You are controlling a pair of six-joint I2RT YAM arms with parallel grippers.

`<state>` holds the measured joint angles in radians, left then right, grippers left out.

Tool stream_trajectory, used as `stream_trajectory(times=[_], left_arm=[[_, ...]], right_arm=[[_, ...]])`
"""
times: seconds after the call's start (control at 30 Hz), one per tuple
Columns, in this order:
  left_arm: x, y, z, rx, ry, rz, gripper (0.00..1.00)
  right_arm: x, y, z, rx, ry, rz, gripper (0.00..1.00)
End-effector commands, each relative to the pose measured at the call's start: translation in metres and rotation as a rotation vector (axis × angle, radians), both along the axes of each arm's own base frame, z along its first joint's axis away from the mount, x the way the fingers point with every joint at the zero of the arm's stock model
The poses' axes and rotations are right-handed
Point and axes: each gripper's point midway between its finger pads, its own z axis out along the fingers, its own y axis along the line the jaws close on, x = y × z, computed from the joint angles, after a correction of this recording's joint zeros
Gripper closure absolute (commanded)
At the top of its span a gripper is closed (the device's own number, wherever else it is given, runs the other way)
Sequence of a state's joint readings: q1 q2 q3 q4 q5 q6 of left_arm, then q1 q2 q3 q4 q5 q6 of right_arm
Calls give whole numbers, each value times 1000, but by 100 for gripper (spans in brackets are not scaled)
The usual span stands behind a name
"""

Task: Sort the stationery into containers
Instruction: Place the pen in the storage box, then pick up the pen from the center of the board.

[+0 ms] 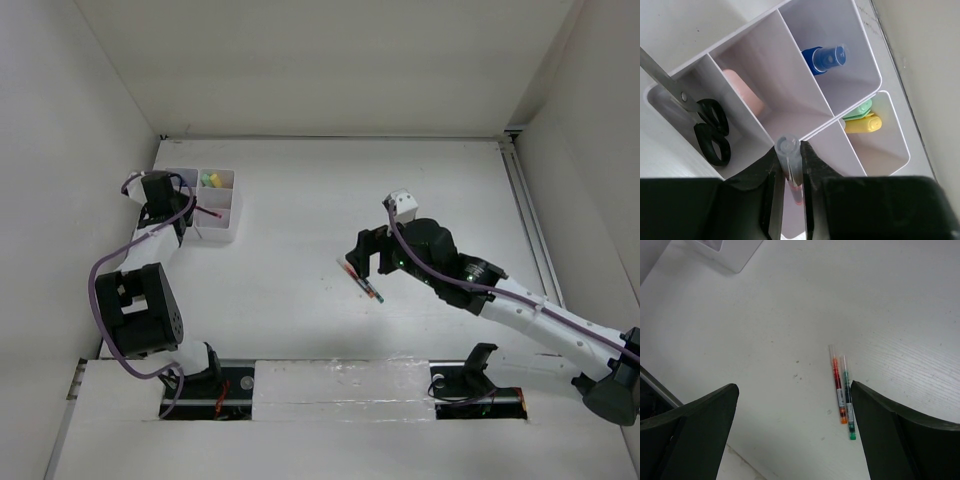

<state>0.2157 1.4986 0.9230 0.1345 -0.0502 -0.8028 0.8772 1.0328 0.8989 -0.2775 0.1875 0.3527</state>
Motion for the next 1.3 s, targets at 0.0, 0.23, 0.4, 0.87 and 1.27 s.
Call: stream_trajectory(times=[0.0,0.23,0.4,0.87,1.27], left_arm=[[5,-1,7,-4,-35,-8,87],[3,-3,7,-9,-36,-16,74],[5,-10,17,-23,-71,-51,61],[1,-25,86,6,-236,-142,22],[-29,-26,143,72,-294,-136,1]], right_arm=[[3,2,10,27,-37,12,0],[3,5,9,30,-34,21,0],[7,4,2,7,-26,15,0],[23,4,-51,-138,58,14,0],[21,-8,-104,-228,207,-8,2]])
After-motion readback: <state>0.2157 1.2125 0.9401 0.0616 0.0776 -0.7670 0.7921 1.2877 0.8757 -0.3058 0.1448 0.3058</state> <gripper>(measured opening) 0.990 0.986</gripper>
